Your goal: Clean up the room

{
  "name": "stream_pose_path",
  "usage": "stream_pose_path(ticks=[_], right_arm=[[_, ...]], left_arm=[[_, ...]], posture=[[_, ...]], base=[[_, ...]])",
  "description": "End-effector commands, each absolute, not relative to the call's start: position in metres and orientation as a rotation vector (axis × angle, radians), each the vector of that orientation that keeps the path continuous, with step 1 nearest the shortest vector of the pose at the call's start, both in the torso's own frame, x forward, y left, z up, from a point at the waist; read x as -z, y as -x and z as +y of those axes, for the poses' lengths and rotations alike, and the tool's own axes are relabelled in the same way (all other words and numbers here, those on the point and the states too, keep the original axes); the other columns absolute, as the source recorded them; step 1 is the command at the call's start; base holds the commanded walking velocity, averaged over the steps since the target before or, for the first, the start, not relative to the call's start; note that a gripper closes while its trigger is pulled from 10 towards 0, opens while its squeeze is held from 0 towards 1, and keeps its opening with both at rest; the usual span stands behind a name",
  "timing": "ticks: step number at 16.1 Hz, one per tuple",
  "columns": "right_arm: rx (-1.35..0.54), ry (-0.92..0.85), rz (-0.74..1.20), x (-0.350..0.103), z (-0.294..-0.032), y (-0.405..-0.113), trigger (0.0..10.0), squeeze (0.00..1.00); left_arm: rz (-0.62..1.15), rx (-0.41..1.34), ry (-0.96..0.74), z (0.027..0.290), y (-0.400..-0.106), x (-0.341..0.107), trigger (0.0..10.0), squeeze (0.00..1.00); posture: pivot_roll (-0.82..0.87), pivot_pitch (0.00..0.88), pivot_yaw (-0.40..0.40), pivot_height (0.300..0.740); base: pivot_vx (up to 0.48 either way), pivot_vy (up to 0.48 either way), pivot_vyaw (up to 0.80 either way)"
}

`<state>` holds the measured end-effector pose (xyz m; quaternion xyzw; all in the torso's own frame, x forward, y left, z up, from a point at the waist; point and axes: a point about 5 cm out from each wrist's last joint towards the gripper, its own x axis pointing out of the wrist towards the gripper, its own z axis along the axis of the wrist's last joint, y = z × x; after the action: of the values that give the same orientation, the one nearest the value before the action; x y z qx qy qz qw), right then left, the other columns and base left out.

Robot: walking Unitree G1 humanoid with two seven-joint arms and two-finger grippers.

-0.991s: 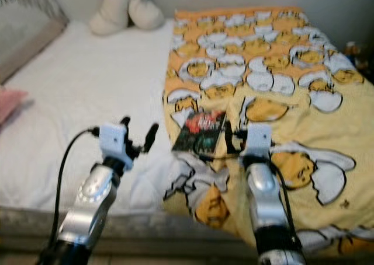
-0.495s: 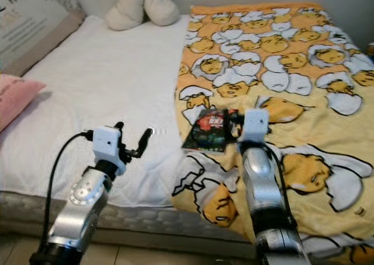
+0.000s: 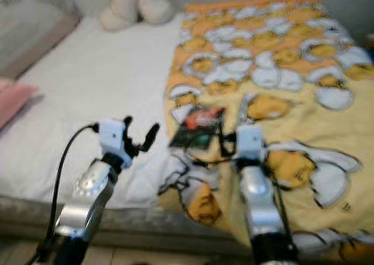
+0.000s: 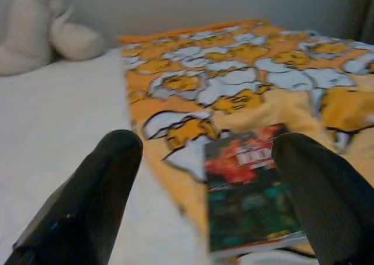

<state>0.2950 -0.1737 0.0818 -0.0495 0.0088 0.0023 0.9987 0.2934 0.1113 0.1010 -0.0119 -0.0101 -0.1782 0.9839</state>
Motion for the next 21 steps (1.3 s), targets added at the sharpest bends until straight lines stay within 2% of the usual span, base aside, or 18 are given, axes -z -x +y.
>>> stream_pose_path(ticks=[1, 9, 12, 16, 21], right_arm=[[-0.014, 0.081, 0.016, -0.084, -0.169, -0.294, 10.0, 0.00], [-0.021, 0.094, 0.029, -0.081, -0.167, -0.288, 10.0, 0.00], [-0.025, 0.094, 0.033, -0.081, -0.167, -0.287, 10.0, 0.00], [-0.026, 0.121, 0.042, -0.081, -0.167, -0.288, 10.0, 0.00], [-0.031, 0.113, 0.028, -0.081, -0.166, -0.287, 10.0, 0.00]], left_arm=[[-0.012, 0.333, 0.010, 0.124, -0.297, -0.101, 10.0, 0.00], [0.052, 0.231, 0.080, 0.141, -0.302, -0.092, 10.0, 0.00], [0.037, 0.253, 0.068, 0.142, -0.304, -0.095, 10.0, 0.00], [0.034, 0.260, 0.030, 0.140, -0.306, -0.097, 10.0, 0.00], [0.028, 0.251, -0.048, 0.136, -0.310, -0.100, 10.0, 0.00]], posture=[[-0.18, 0.000, 0.148, 0.740], [-0.18, 0.000, 0.148, 0.740], [-0.18, 0.000, 0.149, 0.740], [-0.18, 0.000, 0.149, 0.740], [-0.18, 0.000, 0.148, 0.740]], base=[[0.000, 0.000, -0.69], [0.000, 0.000, -0.65], [0.000, 0.000, -0.64], [0.000, 0.480, -0.65], [0.000, 0.089, 0.00]])
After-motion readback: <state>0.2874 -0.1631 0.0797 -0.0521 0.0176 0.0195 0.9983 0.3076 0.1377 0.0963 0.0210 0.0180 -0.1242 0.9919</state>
